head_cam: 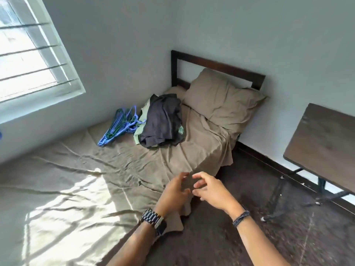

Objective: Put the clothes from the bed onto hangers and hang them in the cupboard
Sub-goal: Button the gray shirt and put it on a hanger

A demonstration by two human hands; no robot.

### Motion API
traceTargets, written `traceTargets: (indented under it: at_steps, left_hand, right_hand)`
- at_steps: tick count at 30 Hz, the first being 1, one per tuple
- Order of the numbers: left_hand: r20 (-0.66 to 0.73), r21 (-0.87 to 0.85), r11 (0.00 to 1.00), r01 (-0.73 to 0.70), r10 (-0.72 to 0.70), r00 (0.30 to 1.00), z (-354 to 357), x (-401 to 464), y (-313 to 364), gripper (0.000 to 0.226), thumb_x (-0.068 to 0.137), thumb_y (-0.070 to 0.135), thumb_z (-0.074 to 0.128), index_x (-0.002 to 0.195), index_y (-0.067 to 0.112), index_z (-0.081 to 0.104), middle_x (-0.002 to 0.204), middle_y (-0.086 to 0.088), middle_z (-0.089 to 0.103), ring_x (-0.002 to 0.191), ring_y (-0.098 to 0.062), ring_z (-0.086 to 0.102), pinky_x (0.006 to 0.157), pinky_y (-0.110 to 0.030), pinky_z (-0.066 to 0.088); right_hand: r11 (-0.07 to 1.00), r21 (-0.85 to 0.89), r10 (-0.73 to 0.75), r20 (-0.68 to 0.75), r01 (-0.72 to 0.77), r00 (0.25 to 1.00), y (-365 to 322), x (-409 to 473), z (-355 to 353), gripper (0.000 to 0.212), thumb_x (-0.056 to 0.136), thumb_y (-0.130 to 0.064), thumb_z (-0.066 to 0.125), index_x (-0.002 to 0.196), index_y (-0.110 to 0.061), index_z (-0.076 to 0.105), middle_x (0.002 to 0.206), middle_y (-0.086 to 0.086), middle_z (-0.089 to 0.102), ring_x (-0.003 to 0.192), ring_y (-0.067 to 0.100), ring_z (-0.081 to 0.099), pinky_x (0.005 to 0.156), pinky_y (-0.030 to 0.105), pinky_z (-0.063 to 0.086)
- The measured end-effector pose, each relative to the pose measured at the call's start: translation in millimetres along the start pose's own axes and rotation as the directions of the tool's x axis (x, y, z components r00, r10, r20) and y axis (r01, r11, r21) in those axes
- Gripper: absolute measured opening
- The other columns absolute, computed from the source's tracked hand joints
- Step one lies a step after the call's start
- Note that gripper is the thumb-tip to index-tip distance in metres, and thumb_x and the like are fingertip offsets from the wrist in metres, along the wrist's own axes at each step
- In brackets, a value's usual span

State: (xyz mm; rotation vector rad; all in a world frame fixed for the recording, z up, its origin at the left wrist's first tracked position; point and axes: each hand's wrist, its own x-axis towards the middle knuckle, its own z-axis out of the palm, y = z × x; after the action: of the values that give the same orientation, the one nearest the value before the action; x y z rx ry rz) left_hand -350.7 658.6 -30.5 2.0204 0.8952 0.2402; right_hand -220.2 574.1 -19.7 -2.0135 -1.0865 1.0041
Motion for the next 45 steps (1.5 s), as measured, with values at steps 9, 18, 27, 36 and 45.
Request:
traceTargets:
  at_steps: [9,18,27,36,45]
  left_hand:
    - [-0.007,-0.022,1.0,0.021,-0.021,1.0,-26,180,-1,0.06,0.091,0.011,0.059,0.143,0.02,0.03,0.134,-0.009,0.048,0.123,-0.019,0.048,0.092,-0.019,0.034]
    - [-0.095,-0.069,0.995,0.078,-0.084,0.992,-62,336,6,0.061,0.09,0.005,0.057,0.143,0.017,0.029,0.116,0.006,0.045,0.119,-0.013,0.05,0.081,-0.001,0.03]
    - [-0.103,-0.118,0.971,0.208,-0.221,0.97,-86,482,-60,0.063,0.088,0.004,0.055,0.144,0.02,0.028,0.126,-0.007,0.052,0.12,-0.02,0.052,0.099,-0.023,0.041]
    - [-0.151,-0.1,0.966,0.239,-0.252,0.956,-104,608,-149,0.057,0.09,0.002,0.052,0.143,0.011,0.031,0.141,-0.01,0.047,0.129,-0.024,0.046,0.106,-0.03,0.036]
    - [-0.229,0.092,0.963,0.252,-0.226,0.947,-81,692,-287,0.066,0.095,0.023,0.052,0.149,0.01,0.017,0.157,-0.013,0.013,0.146,-0.028,0.012,0.117,-0.036,0.017]
  right_hand:
    - [0.999,0.039,0.031,-0.036,-0.03,0.999,-6,175,-64,0.045,0.086,-0.013,0.067,0.128,-0.021,0.05,0.11,-0.006,0.054,0.108,0.016,0.058,0.092,0.037,0.052]
    - [0.999,0.049,-0.005,0.051,0.002,0.999,-11,348,-127,0.042,0.086,-0.012,0.067,0.125,-0.015,0.052,0.101,-0.003,0.054,0.084,0.015,0.057,0.078,0.036,0.053]
    - [1.0,0.017,0.012,0.092,-0.013,0.996,-18,513,-123,0.037,0.088,-0.011,0.063,0.123,-0.019,0.053,0.108,0.002,0.062,0.069,0.001,0.052,0.061,0.009,0.042]
    - [0.999,-0.015,0.033,0.036,-0.032,0.999,1,638,-99,0.03,0.09,-0.009,0.055,0.114,-0.025,0.055,0.093,-0.003,0.059,0.072,0.012,0.055,0.061,0.024,0.048]
    - [0.983,-0.153,-0.102,0.001,0.101,0.995,76,730,3,0.051,0.09,-0.012,0.059,0.136,-0.031,0.048,0.143,0.005,0.039,0.134,0.021,0.04,0.106,0.025,0.032]
